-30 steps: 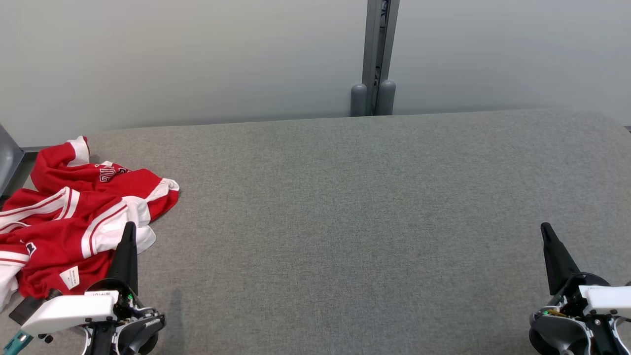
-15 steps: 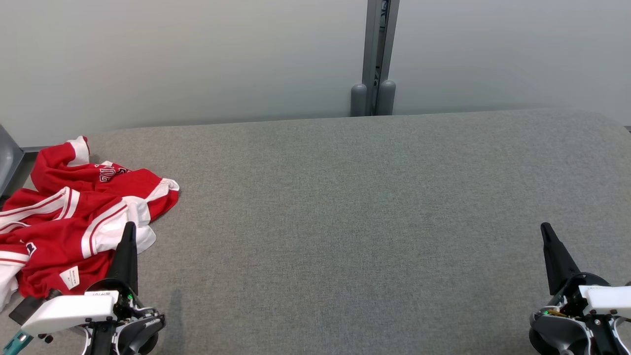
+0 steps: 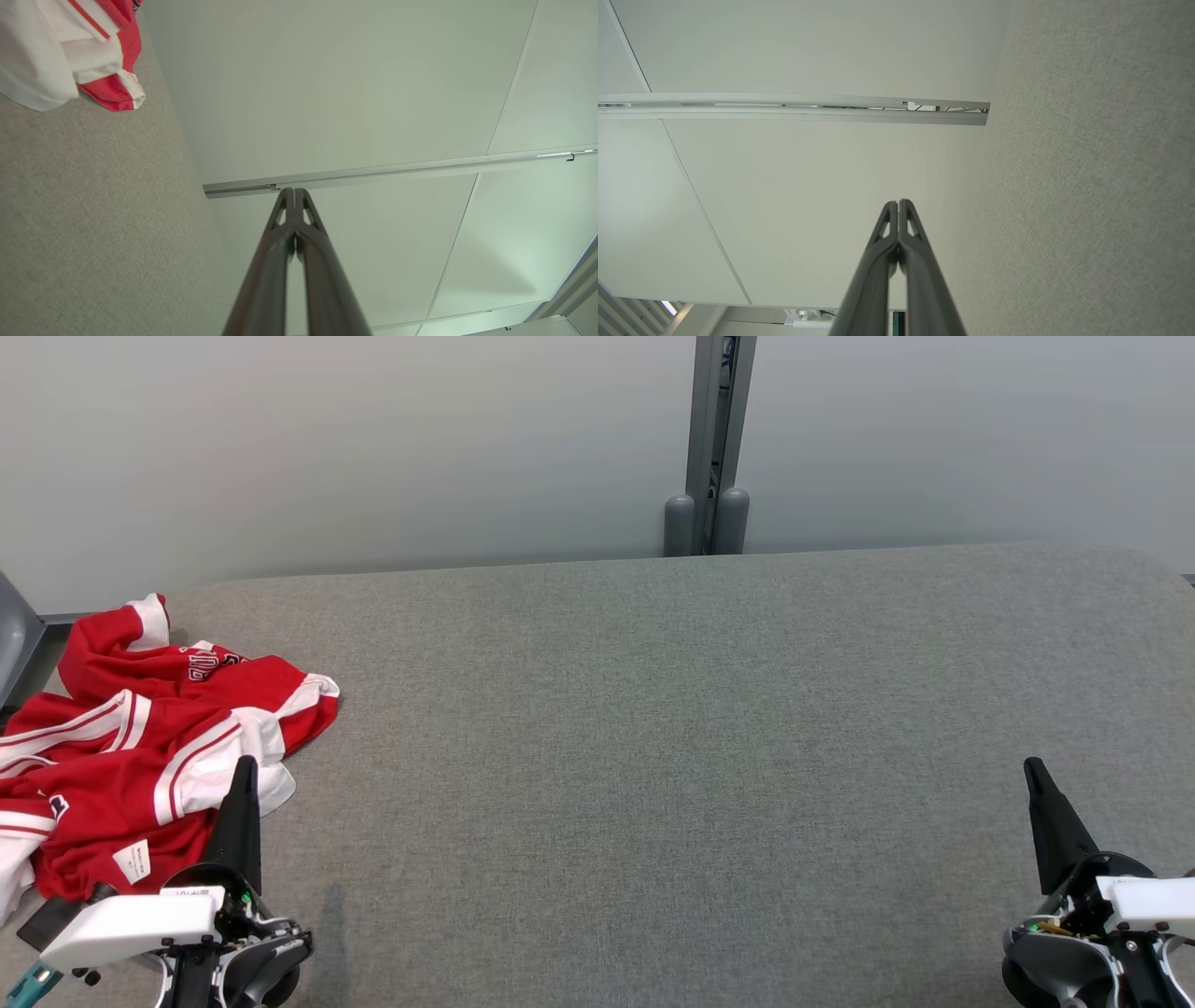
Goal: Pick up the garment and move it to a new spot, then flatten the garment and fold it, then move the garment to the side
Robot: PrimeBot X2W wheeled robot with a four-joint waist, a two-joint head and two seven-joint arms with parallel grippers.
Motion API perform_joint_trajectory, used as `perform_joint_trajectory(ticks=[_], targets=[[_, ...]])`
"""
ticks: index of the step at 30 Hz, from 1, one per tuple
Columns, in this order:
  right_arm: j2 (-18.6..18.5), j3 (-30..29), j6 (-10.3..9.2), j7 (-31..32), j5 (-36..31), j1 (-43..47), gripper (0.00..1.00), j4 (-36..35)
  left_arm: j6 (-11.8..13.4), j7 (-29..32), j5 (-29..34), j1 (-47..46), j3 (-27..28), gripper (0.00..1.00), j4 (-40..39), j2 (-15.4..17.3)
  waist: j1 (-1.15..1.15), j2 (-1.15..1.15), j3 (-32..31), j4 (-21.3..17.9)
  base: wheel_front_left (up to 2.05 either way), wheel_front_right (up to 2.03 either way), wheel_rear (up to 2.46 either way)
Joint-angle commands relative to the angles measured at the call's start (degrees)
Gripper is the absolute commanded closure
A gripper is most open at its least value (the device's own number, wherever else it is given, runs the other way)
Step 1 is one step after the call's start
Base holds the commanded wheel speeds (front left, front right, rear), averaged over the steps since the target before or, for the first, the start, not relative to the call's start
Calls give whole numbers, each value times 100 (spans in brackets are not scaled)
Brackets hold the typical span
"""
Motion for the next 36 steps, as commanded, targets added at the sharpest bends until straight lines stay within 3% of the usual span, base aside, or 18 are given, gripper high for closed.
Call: perform_joint_trajectory(ticks=[1,13,14,29,36], targets=[[-23,0,5,13,-20,-55,100,13,-34,13,-5,-80,17,100,-1,31,0,0,0,0,0,0,0],[-23,0,5,13,-20,-55,100,13,-34,13,-5,-80,17,100,-1,31,0,0,0,0,0,0,0],[1,1,0,-1,0,1,0,3,0,-2,0,0,-1,0,5,-1,0,0,0,0,0,0,0],[42,140,-4,-336,-127,127,0,-157,7,-337,98,93,-191,0,-89,-33,0,0,4,6,0,0,0],[32,159,-3,-545,-362,113,0,-368,4,-545,435,48,-243,0,-211,-25,0,0,5,1,0,0,0]])
